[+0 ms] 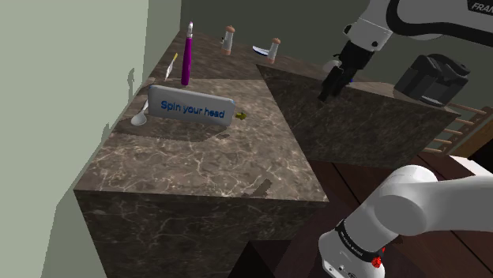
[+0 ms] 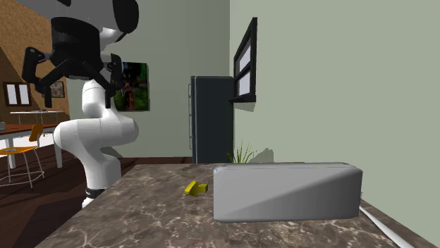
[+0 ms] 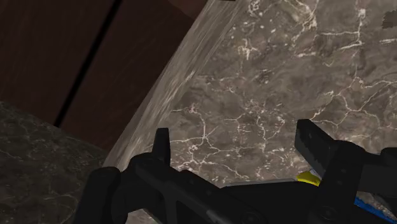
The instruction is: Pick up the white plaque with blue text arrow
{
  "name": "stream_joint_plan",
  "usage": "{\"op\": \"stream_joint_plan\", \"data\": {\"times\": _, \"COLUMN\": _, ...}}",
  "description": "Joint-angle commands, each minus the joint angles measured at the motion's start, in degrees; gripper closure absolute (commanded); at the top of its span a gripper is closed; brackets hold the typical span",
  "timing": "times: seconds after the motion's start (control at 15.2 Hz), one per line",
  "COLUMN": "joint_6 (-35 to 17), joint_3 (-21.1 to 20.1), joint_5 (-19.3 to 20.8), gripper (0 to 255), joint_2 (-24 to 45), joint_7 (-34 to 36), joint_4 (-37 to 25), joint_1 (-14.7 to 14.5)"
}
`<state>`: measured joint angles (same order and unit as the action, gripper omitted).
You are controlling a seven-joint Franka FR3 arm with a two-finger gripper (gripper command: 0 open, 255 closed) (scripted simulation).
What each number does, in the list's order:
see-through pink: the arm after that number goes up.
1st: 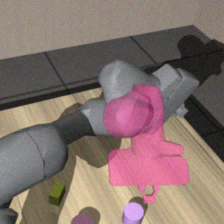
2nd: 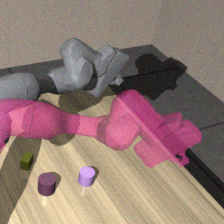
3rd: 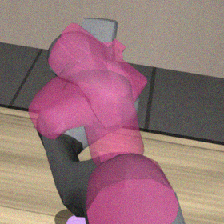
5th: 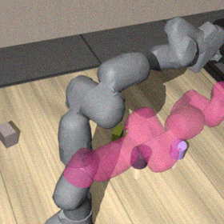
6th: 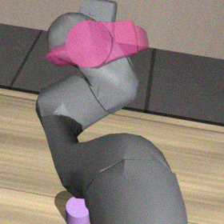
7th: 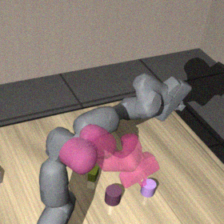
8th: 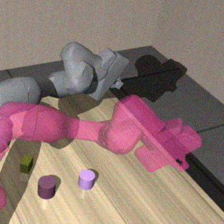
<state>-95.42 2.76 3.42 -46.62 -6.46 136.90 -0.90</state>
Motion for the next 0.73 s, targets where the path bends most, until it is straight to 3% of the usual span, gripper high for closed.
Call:
{"op": "stream_joint_plan", "data": {"times": 0.0, "joint_6": 0.00, "joint_3": 0.00, "joint_5": 0.00, "gripper": 0, "joint_2": 0.00, "joint_7": 0.00, "joint_4": 0.00, "joint_1": 0.00}}
{"op": "stream_joint_plan", "data": {"times": 0.66, "joint_6": -7.12, "joint_3": -0.02, "joint_5": -3.35, "gripper": 0, "joint_2": 22.07, "joint_7": -10.55, "joint_4": -12.15, "joint_1": -7.21}}
